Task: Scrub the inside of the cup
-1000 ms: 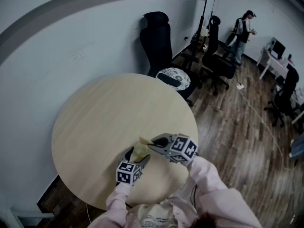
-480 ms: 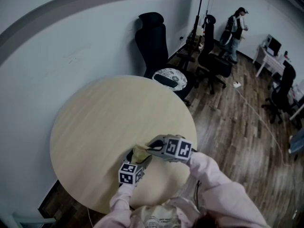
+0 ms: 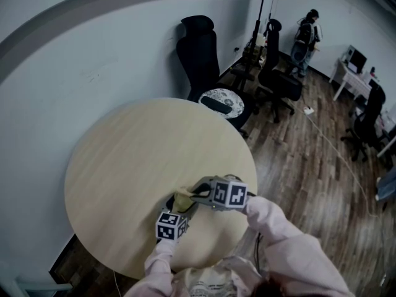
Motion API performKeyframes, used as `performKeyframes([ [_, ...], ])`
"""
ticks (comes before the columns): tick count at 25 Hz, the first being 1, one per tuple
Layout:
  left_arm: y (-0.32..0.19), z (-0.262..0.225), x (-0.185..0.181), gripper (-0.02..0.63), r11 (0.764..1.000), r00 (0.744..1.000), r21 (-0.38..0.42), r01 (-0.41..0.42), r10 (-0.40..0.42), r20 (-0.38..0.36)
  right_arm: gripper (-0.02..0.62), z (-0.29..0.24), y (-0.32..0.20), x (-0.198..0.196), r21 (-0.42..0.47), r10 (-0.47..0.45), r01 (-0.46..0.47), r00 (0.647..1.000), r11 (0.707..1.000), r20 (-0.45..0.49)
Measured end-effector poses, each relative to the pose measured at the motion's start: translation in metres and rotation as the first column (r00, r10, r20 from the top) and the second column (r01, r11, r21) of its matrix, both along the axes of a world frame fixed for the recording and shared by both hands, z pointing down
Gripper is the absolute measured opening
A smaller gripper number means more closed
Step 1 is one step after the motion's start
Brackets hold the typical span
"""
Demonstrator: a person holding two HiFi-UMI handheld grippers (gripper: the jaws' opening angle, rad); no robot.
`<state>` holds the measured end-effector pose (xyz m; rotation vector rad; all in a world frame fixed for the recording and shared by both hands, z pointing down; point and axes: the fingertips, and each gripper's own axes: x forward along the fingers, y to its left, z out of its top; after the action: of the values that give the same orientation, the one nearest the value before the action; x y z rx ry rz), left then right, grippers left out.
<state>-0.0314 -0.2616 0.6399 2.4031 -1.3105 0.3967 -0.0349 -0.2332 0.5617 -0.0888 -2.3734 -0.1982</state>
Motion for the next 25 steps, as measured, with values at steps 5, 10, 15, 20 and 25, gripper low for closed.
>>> performKeyframes([
  [5, 0.001, 0.001, 0.000, 0.382, 1.000, 1.000, -0.003, -0.005, 0.005, 0.003, 0.026, 0.012, 0.001, -0.001, 0.036, -0.063, 0.066, 0.995, 0.997, -0.072],
  [10, 0.000, 0.002, -0.001, 0.382, 1.000, 1.000, 0.001, -0.007, 0.007, 0.005, 0.026, 0.032, 0.001, -0.001, 0.058, -0.110, 0.122, 0.978, 0.991, -0.175],
  [15, 0.001, 0.002, -0.001, 0.382, 1.000, 1.000, -0.003, -0.008, 0.008, 0.001, 0.026, 0.039, 0.001, -0.002, 0.073, -0.146, 0.170, 0.955, 0.983, -0.259],
  [20, 0.001, 0.002, -0.001, 0.382, 1.000, 1.000, -0.004, -0.003, 0.003, 0.000, 0.026, 0.046, -0.002, -0.002, 0.063, -0.156, 0.184, 0.936, 0.981, -0.316],
  [25, 0.001, 0.002, -0.001, 0.381, 1.000, 1.000, 0.001, -0.005, 0.005, 0.002, 0.026, 0.049, -0.005, -0.003, 0.060, -0.146, 0.177, 0.927, 0.982, -0.344],
])
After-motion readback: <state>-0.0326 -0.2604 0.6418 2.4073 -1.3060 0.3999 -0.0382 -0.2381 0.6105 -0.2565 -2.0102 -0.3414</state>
